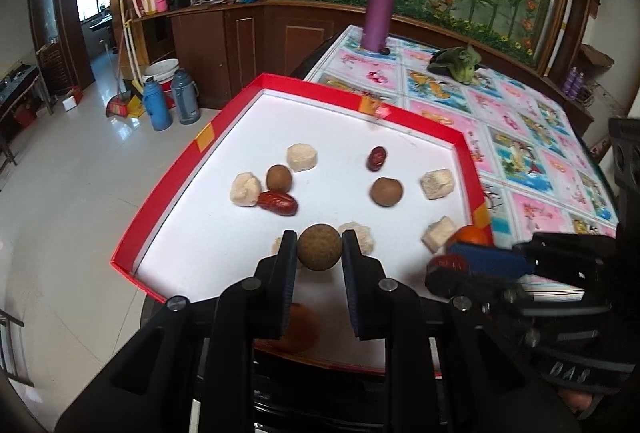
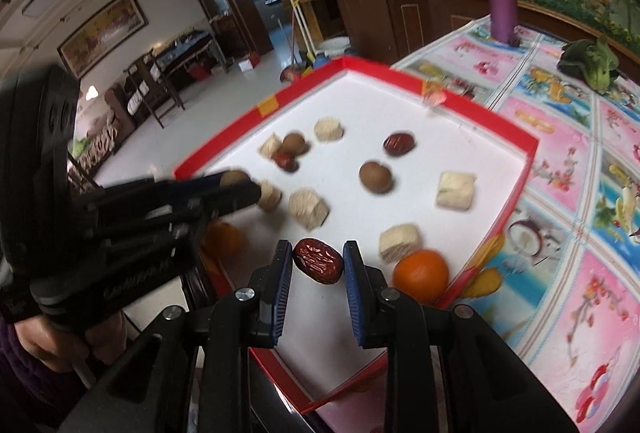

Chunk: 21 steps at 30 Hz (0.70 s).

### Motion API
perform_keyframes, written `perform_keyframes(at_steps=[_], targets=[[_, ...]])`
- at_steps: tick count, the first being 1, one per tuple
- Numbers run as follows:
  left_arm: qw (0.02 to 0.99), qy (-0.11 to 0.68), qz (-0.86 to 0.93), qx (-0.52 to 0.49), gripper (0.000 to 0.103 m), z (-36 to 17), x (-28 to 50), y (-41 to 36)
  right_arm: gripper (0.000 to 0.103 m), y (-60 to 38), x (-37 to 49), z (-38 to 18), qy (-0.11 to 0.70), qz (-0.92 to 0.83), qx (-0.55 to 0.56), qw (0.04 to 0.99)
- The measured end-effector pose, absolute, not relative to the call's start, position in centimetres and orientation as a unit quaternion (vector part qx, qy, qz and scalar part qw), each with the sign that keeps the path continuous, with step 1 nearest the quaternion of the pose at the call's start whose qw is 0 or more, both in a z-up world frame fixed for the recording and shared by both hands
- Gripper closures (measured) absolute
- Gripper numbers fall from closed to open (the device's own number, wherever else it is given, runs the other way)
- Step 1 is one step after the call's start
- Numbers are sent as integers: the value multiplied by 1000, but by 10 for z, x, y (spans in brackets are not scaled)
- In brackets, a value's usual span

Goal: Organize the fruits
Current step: 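Carry the red date and brown ball over the white tray, then open both tools to drop the date and ball into the tray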

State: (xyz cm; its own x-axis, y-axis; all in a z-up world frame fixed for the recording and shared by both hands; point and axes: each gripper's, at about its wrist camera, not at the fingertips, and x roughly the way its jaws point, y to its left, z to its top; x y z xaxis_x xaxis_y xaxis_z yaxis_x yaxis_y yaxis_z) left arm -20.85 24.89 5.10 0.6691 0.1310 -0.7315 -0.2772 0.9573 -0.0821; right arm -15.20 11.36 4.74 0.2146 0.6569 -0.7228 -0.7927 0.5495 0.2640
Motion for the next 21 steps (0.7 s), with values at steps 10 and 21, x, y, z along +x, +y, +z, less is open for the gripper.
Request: perform_keyframes(at_steps=[10, 21], targets=[[900, 406, 147, -66, 79, 38, -197, 250, 78, 119, -159, 25, 429, 448, -102, 778], [889, 414, 191, -50, 78, 36, -196, 251, 78, 119, -165, 27, 417, 430, -123, 791]])
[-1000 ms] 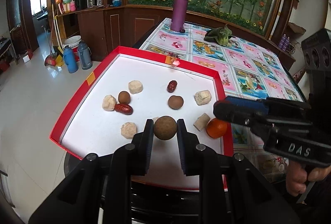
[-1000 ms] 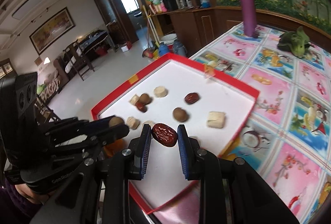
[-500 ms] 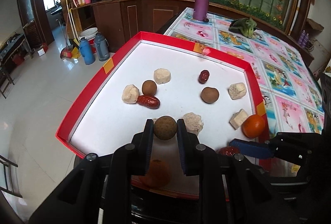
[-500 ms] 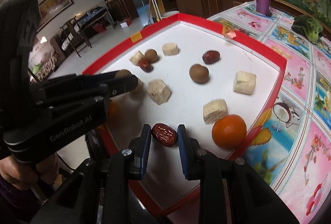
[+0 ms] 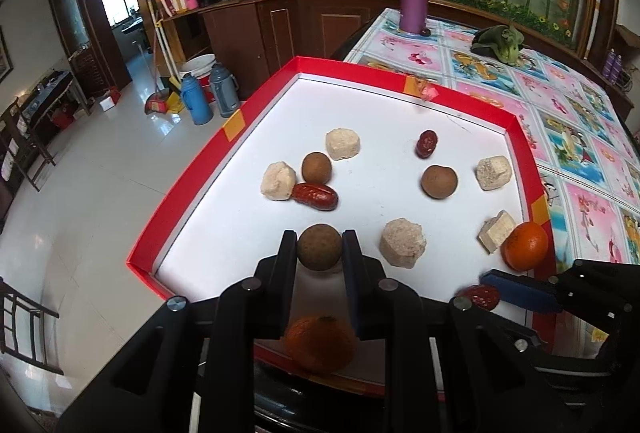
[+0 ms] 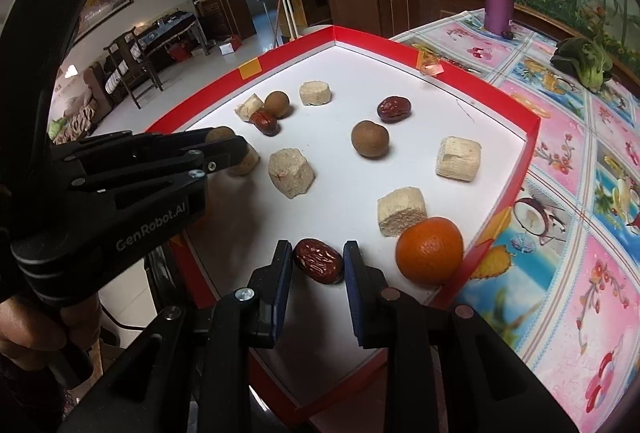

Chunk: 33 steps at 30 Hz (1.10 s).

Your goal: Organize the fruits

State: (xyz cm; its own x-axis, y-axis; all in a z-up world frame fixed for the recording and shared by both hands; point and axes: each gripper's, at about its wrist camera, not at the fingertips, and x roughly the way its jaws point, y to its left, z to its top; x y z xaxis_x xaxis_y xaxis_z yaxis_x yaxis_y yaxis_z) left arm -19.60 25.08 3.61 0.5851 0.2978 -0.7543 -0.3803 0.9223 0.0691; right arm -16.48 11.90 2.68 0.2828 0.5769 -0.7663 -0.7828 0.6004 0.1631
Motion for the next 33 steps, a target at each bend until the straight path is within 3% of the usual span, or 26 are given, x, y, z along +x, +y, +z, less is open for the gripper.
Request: perform_keyframes(at_steps=[2, 3, 4, 5, 6, 12, 16, 21, 29, 33], targets=[[887, 413, 199, -46, 65, 38, -197, 251, 78, 116, -164, 30, 412, 429, -122, 795], [887, 410, 205, -46, 51, 40, -198, 251, 76, 113, -164, 33, 409, 430, -119, 796], [889, 404, 212, -44, 38, 42, -200, 250, 67, 111, -163, 36, 406, 431, -117, 797], [890, 398, 219, -40, 34, 45, -202, 249, 58, 108, -163, 39, 400, 431, -114, 801], [891, 392, 224, -35, 28, 48, -203, 248, 56, 103, -163, 43, 391, 428, -108, 807], [898, 361, 249, -15, 9, 72, -212, 238, 56, 79, -164, 66, 353, 414, -97, 834], [901, 344, 265, -14, 0, 86, -221, 230, 53, 70, -167, 79, 329, 408, -92, 847], [889, 325, 321, 23, 0, 100, -232, 215, 46, 55, -176, 99, 299, 404, -74, 862], [894, 304, 328, 22, 0, 124, -250, 197, 26, 27, -190, 125, 251, 386, -42, 886], [902, 280, 327, 22, 0, 140, -262, 183, 25, 15, -193, 133, 238, 378, -29, 894]])
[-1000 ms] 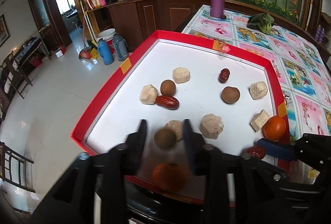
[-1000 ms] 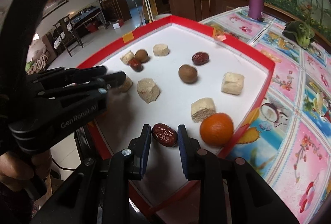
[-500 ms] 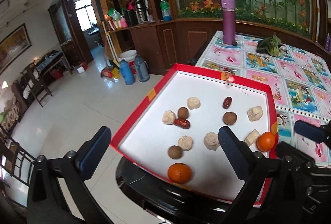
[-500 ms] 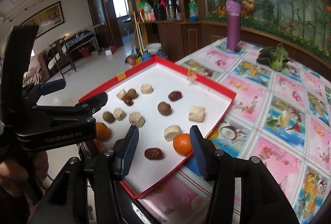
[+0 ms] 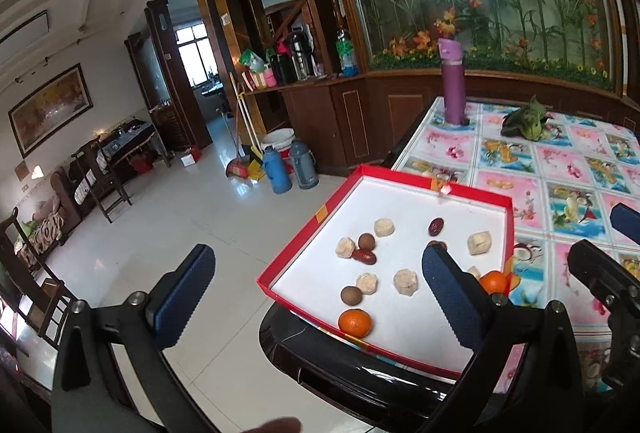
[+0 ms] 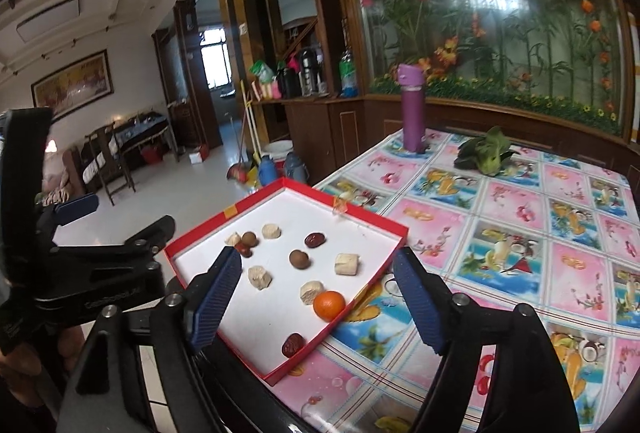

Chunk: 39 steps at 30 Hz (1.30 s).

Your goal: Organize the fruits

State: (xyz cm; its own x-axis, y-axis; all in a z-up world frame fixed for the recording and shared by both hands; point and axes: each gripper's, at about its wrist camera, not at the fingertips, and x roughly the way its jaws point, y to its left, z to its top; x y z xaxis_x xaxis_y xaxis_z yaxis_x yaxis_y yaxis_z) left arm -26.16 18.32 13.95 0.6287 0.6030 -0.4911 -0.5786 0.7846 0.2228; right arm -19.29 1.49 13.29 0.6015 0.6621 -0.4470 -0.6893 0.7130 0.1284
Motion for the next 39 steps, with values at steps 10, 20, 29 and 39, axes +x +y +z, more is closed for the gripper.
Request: perform_keyframes(at_steps=[10, 20, 29, 39], targets=[[920, 241, 309, 0, 0, 171, -290, 164, 22, -10, -209, 159, 188, 367, -9, 911], [923, 220, 315, 2, 0, 190, -309, 156, 21, -6, -225, 167, 171, 376, -24, 911], [913, 217, 346, -25, 0, 196, -327, 164, 21, -3, -228, 169, 185, 367, -20, 911], [910, 196, 365, -18, 0, 197, -334, 163, 21, 11, -234, 175, 200, 376, -26, 904]])
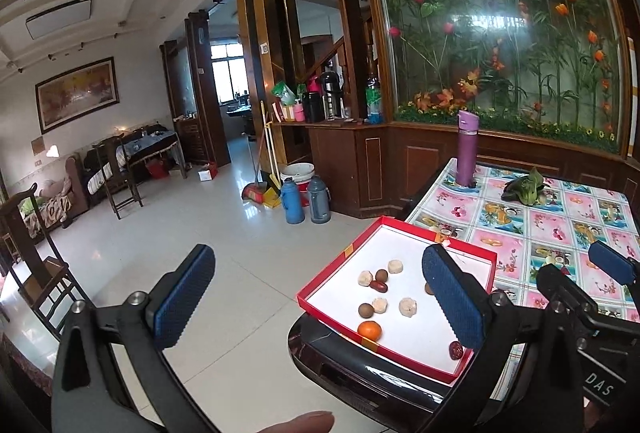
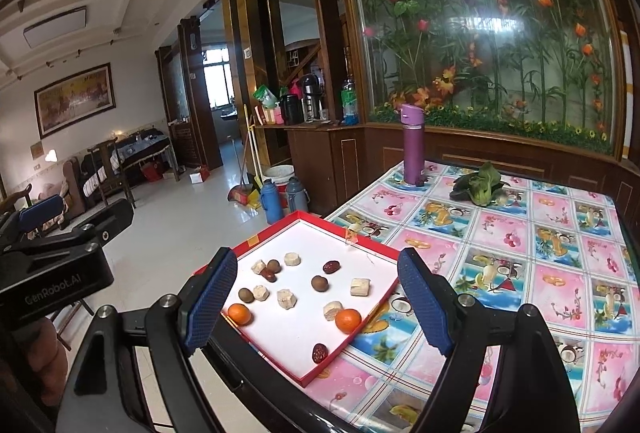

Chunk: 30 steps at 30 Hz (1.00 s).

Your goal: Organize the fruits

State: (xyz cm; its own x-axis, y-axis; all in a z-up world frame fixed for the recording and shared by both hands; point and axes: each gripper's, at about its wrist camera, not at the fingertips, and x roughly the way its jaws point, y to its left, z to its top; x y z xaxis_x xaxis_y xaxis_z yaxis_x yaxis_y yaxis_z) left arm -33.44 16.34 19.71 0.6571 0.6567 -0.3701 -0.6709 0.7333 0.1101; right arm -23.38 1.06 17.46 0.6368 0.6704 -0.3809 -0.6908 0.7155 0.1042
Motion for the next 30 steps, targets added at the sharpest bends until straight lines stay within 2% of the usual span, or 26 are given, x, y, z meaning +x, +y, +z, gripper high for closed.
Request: perform_keyframes(at_steps=[30], targets=[[913, 203, 353, -21, 0, 192, -339, 166, 21, 19, -239, 169, 206, 382, -33, 900]])
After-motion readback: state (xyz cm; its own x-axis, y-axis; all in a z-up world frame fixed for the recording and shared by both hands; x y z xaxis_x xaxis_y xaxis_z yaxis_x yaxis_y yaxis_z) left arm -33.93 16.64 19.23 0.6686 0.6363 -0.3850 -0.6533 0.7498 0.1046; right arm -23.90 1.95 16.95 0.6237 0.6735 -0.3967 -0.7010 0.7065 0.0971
